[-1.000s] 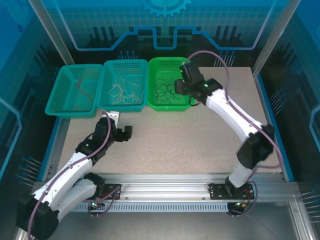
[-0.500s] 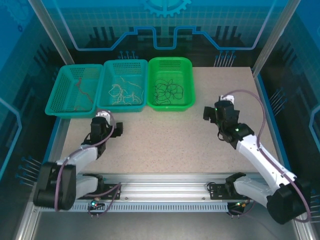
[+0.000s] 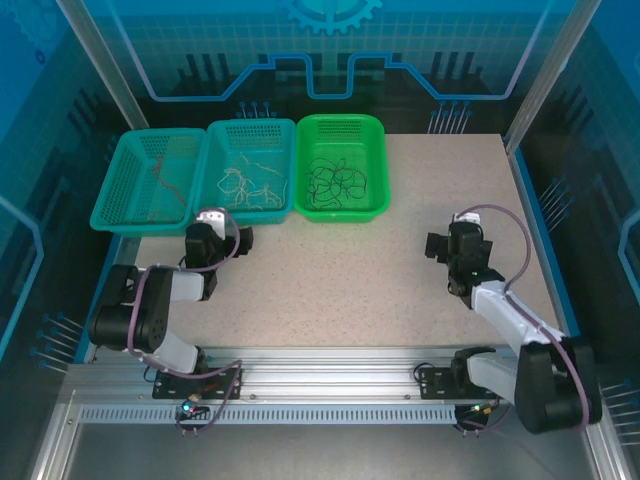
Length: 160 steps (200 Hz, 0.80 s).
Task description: Untangle the cables
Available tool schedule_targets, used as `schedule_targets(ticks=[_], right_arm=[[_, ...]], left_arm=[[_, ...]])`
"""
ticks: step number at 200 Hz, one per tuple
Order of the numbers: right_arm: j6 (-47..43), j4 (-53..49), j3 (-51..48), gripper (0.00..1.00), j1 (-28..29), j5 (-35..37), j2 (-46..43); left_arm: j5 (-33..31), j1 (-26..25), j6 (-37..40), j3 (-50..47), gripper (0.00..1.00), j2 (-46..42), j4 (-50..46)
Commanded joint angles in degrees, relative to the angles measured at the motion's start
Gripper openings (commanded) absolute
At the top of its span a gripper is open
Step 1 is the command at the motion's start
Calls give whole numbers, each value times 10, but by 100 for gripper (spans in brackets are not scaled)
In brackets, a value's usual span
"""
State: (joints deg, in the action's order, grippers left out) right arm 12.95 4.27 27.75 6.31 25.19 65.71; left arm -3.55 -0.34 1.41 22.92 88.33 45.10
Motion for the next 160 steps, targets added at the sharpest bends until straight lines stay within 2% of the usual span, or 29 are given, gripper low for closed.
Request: schedule_targets(ticks=[1,29,40,47,58,65,75,83,91,99,105,133,160], right_arm=[[-55,162,-6,100,-9,-71,69],[-140,247,40,100,0,-145,176],[-139,286,38,100,-8,-159,208],[-130,264,34,100,-18,-183,196],[-134,384,-33,100,-25,-210,198],[-131,485,-63,100,-23,-191,221],[-111,380,-33,100,-33,-183,198],[-117,432,-47,100,-31,-180,211],[-112,394,-37,100,-30,-175,200],[-117,416,-41,100,-27,-169,207],[-117,395,-35,100,-24,-164,202],[-135,376,-23,100,-26,-214,205],[-135,376,-23,100,-27,-218,204]], left_arm=[[18,6,-12,-6,99,4,66],[8,5,-14,-6,99,3,63],[9,5,-13,-7,99,3,64],[9,5,-13,-7,99,3,64],[8,5,-13,-6,99,3,63],[8,5,-13,-7,99,3,63],[9,4,-12,-6,99,3,63],[10,4,-12,-5,99,3,63],[9,4,-13,-7,99,3,63],[10,4,-12,-6,99,3,63],[10,4,-12,-7,99,3,63],[11,4,-12,-6,99,3,64],[10,4,-12,-6,99,3,63]])
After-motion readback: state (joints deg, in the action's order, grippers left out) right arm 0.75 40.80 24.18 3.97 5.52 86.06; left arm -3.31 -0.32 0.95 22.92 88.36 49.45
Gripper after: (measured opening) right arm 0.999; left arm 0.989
